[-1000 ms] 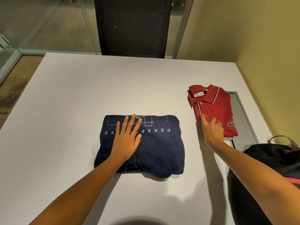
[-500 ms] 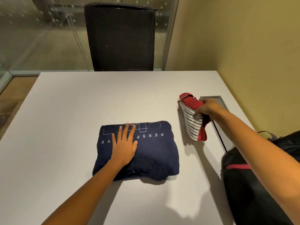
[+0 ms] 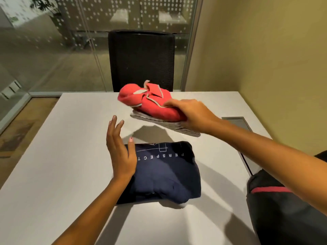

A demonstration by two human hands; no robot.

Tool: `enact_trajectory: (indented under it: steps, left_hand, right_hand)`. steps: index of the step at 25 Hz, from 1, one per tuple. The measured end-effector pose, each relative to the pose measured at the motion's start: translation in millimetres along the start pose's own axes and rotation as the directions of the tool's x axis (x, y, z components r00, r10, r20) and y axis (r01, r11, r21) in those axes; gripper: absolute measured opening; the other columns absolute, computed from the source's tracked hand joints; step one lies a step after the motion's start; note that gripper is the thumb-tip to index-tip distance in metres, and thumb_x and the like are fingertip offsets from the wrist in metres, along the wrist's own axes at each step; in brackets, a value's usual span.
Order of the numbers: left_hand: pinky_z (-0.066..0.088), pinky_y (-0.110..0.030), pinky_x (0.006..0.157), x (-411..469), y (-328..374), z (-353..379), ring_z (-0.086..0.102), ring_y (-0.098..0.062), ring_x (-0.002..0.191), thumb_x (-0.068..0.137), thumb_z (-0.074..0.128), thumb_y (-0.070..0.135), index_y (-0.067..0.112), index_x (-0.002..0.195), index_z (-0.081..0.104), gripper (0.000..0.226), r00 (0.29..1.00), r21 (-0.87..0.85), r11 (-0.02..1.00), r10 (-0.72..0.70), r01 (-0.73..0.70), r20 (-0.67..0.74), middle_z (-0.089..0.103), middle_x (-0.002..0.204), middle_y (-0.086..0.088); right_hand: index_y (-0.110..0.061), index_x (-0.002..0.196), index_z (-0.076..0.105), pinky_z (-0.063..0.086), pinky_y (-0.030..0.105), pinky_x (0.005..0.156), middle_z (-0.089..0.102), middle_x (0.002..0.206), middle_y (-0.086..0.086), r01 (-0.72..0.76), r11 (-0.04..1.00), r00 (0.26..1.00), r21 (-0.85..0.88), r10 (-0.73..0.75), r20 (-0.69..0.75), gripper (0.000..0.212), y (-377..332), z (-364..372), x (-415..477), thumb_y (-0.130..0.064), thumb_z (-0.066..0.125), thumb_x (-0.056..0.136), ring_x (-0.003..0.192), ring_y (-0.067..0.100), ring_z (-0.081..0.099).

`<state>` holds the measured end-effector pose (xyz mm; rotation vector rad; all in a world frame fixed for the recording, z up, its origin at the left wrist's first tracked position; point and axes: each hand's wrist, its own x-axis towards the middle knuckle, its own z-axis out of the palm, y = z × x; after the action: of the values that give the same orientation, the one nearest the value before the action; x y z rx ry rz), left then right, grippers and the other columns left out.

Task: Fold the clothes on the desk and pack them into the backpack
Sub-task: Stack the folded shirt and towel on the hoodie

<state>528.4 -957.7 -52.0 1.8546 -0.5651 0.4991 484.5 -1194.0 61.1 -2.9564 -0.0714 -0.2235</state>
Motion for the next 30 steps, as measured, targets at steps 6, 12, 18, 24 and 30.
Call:
enact_trajectory:
  steps: [6, 12, 18, 24, 30]
  left_hand:
    - [0.018, -0.046, 0.118, -28.9, -22.1, -21.8, 0.017, -0.014, 0.148, 0.096, 0.039, 0.019, 0.021, 0.143, 0.039, 0.046, 0.934, 0.193, 0.972, 0.063, -0.137, 0.351, 0.031, 0.156, 0.004]
    - [0.003, -0.043, 0.121, -48.0, -34.4, -0.9, 0.013, -0.018, 0.149, 0.095, 0.029, 0.039, 0.020, 0.150, 0.032, 0.059, 0.869, 0.551, 0.785, -0.032, -0.283, 0.493, 0.021, 0.159, 0.002]
    - [0.011, -0.047, 0.119, -31.3, -45.1, 46.4, 0.020, -0.024, 0.147, 0.097, 0.026, 0.039, 0.023, 0.150, 0.032, 0.056, 0.780, 0.556, 0.719, -0.031, -0.417, 0.625, 0.021, 0.160, -0.004]
    - [0.009, -0.045, 0.121, -41.5, -73.7, 51.3, 0.006, -0.021, 0.150, 0.098, 0.026, 0.047, 0.030, 0.154, 0.017, 0.059, 0.819, 0.557, 0.803, -0.167, -0.211, 0.550, 0.011, 0.162, 0.000]
    - [0.013, -0.043, 0.121, -39.1, -66.7, 50.2, 0.012, -0.021, 0.149, 0.096, 0.024, 0.051, 0.026, 0.154, 0.020, 0.063, 0.859, 0.498, 0.864, -0.200, -0.073, 0.472, 0.017, 0.161, 0.000]
  right_hand:
    - [-0.033, 0.134, 0.037, 0.055, 0.040, 0.056, 0.058, 0.117, 0.016, 0.529, 0.778, 0.848, -0.339, -0.463, 0.260, 0.044, 8.4, 136.6, -85.8, -0.014, 0.038, 0.094, 0.077, 0.039, 0.061]
    - [-0.044, 0.144, 0.034, 0.018, 0.057, 0.116, 0.026, 0.157, 0.002, 0.233, 0.972, 0.938, -0.012, -0.222, 0.267, 0.074, 9.6, 153.2, -125.6, -0.025, 0.048, 0.073, 0.144, 0.036, 0.021]
    - [-0.031, 0.151, 0.027, -0.002, 0.052, 0.120, 0.014, 0.162, 0.006, -0.454, 0.872, 0.883, 0.182, 0.468, -0.043, 0.063, -38.2, 174.5, -86.4, -0.053, 0.010, 0.094, 0.149, 0.029, 0.004]
    - [-0.034, 0.155, 0.004, 0.003, 0.056, 0.119, -0.002, 0.163, 0.004, -0.515, 0.855, 0.857, 0.059, 0.515, 0.014, 0.068, -20.9, 205.5, -69.1, -0.064, 0.012, 0.094, 0.150, 0.028, -0.004]
    - [-0.019, 0.154, 0.015, 0.015, 0.042, 0.117, 0.010, 0.160, 0.014, -0.677, 0.639, 0.666, 0.366, 0.743, -0.064, 0.073, -22.8, 197.8, -70.6, -0.056, 0.040, 0.096, 0.146, 0.030, 0.009]
